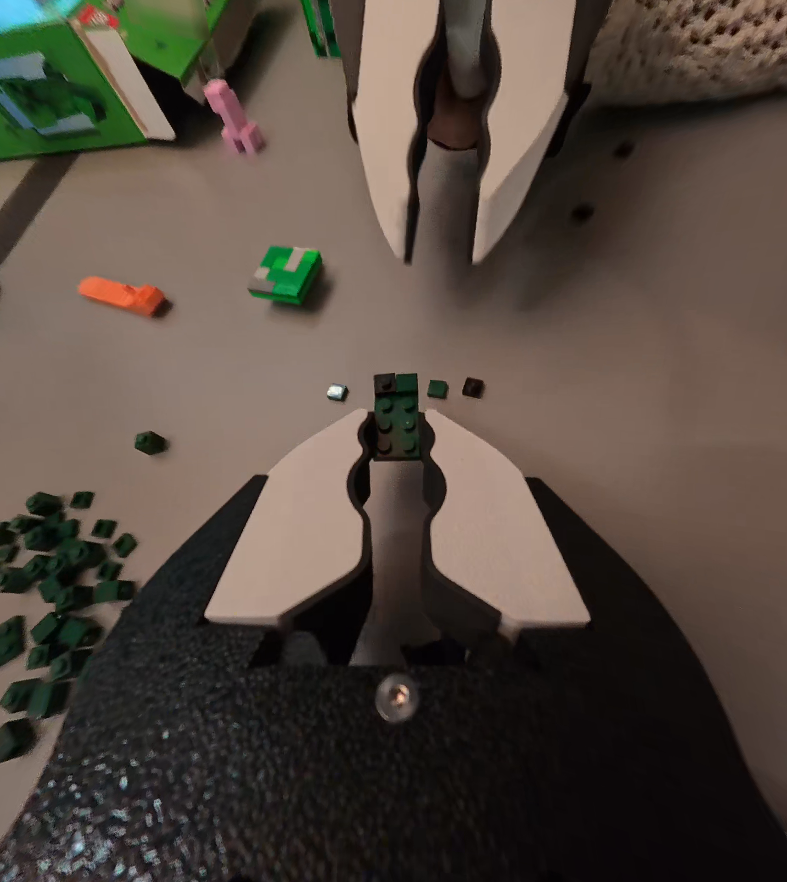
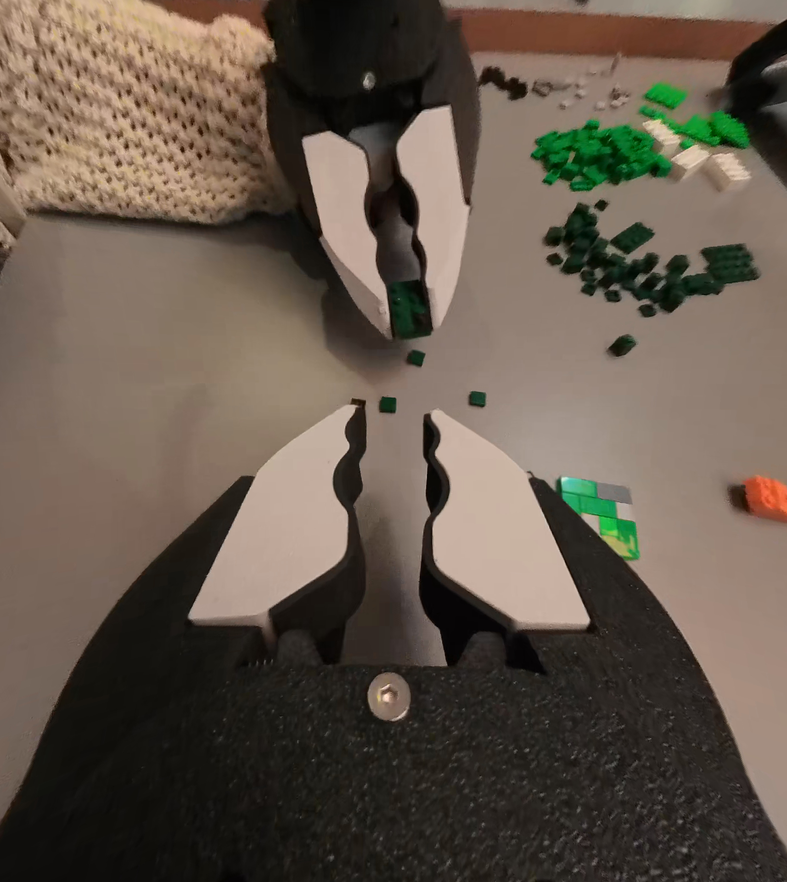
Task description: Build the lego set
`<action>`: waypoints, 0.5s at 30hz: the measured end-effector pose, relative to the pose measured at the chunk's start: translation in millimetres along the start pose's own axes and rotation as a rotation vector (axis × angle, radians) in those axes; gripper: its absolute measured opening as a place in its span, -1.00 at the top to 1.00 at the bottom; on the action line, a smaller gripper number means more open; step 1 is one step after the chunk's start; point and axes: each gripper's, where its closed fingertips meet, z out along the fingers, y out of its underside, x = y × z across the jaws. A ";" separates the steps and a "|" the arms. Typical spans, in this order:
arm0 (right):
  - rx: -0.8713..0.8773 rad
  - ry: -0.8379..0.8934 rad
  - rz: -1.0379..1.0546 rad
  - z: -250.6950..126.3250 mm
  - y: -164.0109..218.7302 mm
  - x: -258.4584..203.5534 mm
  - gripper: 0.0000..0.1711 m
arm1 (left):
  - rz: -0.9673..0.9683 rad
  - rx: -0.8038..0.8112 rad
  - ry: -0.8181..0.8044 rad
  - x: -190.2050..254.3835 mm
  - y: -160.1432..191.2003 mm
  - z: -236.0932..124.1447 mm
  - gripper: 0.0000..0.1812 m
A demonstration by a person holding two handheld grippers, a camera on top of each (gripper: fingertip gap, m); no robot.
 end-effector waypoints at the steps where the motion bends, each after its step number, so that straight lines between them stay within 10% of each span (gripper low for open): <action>1: -0.037 -0.008 -0.016 5.3 3.0 -0.5 0.76 | -0.005 0.002 0.004 0.4 0.8 1.1 0.82; 15: -0.233 -0.051 -0.091 37.4 27.2 2.7 0.88 | 0.001 -0.020 -0.008 -1.0 4.1 3.3 0.82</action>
